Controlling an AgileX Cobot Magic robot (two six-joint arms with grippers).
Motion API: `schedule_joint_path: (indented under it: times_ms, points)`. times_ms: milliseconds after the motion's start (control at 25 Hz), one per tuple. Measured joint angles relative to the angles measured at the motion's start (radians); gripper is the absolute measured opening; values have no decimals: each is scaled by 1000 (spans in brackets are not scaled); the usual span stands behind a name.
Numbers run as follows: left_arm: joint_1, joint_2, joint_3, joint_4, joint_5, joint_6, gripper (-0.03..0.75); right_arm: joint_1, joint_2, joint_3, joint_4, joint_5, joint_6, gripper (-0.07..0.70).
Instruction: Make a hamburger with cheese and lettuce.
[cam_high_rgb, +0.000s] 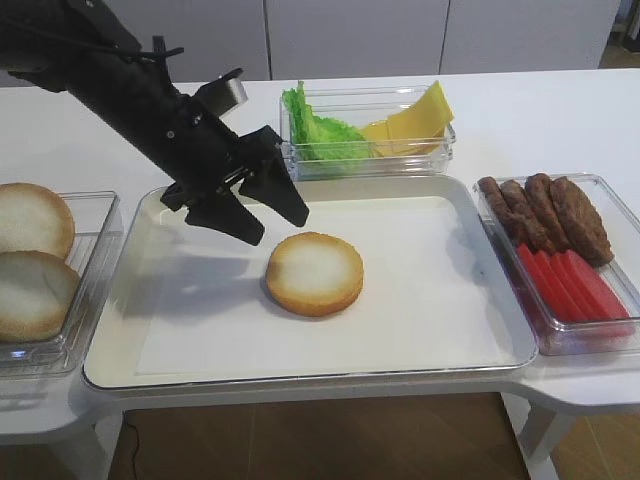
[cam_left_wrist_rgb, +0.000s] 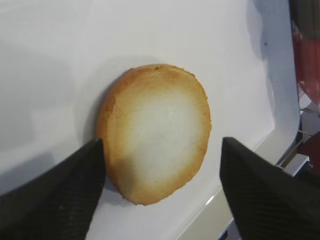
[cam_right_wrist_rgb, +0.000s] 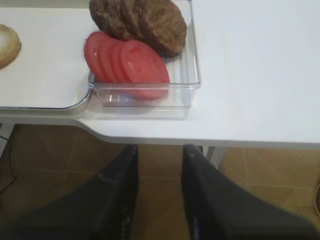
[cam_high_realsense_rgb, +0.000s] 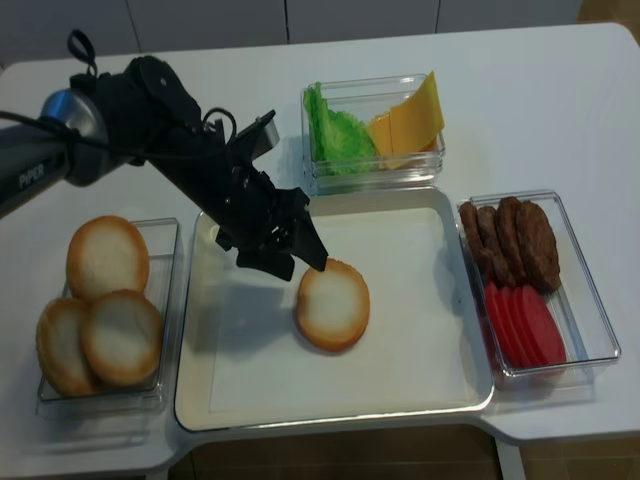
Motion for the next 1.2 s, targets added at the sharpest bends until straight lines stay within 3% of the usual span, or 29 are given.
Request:
schedule_joint_path:
  times_ms: [200,360,760,1000,1200]
  points:
    - [0,-2,-70,8,37,2,537,0,0,0,0,0,2,213]
    - [0,-46,-131,99,47,-15,532,0,0,0,0,0,2,207]
    - [7,-222,-170,665,101,-260,524,0,0,0,0,0,2,198]
    - [114,-286,-133,724,104,-315,514,0,0,0,0,0,2,198]
    - [208,-377,-34,776,106,-328,512,0,0,0,0,-1,2,198]
